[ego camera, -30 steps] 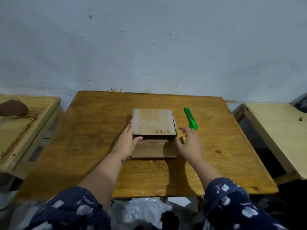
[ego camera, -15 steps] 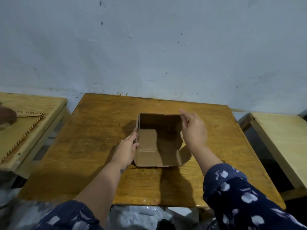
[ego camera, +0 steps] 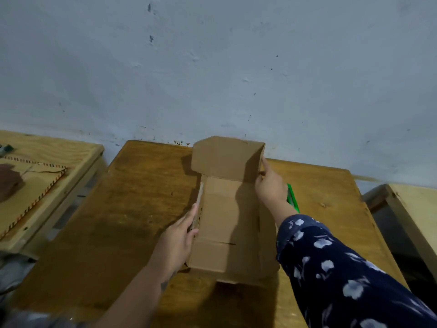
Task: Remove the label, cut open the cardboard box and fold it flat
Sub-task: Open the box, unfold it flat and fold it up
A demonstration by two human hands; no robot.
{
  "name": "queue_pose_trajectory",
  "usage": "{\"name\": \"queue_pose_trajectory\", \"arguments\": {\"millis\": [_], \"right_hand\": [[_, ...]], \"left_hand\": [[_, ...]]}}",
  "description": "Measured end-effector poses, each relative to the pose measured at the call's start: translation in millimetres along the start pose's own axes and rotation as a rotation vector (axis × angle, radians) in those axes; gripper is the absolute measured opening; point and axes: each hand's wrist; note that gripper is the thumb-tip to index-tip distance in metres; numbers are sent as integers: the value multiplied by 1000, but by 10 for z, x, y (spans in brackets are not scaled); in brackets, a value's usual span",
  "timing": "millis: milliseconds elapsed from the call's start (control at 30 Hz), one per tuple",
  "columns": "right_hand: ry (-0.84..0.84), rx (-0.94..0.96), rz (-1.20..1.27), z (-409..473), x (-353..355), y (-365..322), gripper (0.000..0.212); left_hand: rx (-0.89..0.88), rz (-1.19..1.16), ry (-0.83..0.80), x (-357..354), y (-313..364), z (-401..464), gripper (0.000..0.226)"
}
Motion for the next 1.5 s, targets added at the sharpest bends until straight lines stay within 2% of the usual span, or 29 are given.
{"name": "queue_pose_trajectory", "arguments": {"millis": [233, 333, 433, 567, 700, 800, 867, 933, 1000, 1167, 1300, 1367, 1500], "right_hand": [[-94, 10, -150, 353, -126, 16, 52], [-129, -34, -81, 447, -145, 91, 63], [-107, -41, -197, 413, -175, 137, 68], [31, 76, -466, 136, -131, 54, 71], [36, 304, -666, -339, -155, -108, 59], [-91, 294, -575, -892, -181, -243, 55], [-253, 197, -540, -1236, -226, -275, 63], [-448, 105, -544, -1459, -310, -244, 74], [-535, 69, -514, -1540, -410, -169, 77], [-477, 132, -471, -1601, -506, -30, 73], [-434, 185, -473, -1645, -520, -15, 71], [-423, 208, -481, -1645, -528, -34, 71], [-391, 247, -498, -1691, -581, -108, 70]], "left_hand": [[23, 1, 34, -89, 3, 87, 64], [58, 7, 35, -98, 28, 97, 65], [78, 10, 37, -80, 40, 79, 66], [99, 90, 80, -45, 48, 45, 61], [62, 291, 121, 10, -20, 25, 63], [186, 429, 44, 54, -40, 53, 82], [260, 458, -17, 49, -31, 76, 91], [263, 491, -45, 52, -28, 84, 93], [258, 517, -57, 72, -41, 78, 92], [204, 467, -27, 183, -66, -16, 82], [50, 426, 75, 365, -147, -125, 59], [-21, 494, 125, 475, -220, -162, 52], [48, 627, 79, 631, -441, -202, 47]]}}
Point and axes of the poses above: each hand's wrist, its own z-axis towards the middle knuckle, its own x-axis out of the back of the hand, y = z × x, and after that the axes turned 10 degrees about -z, right-handed
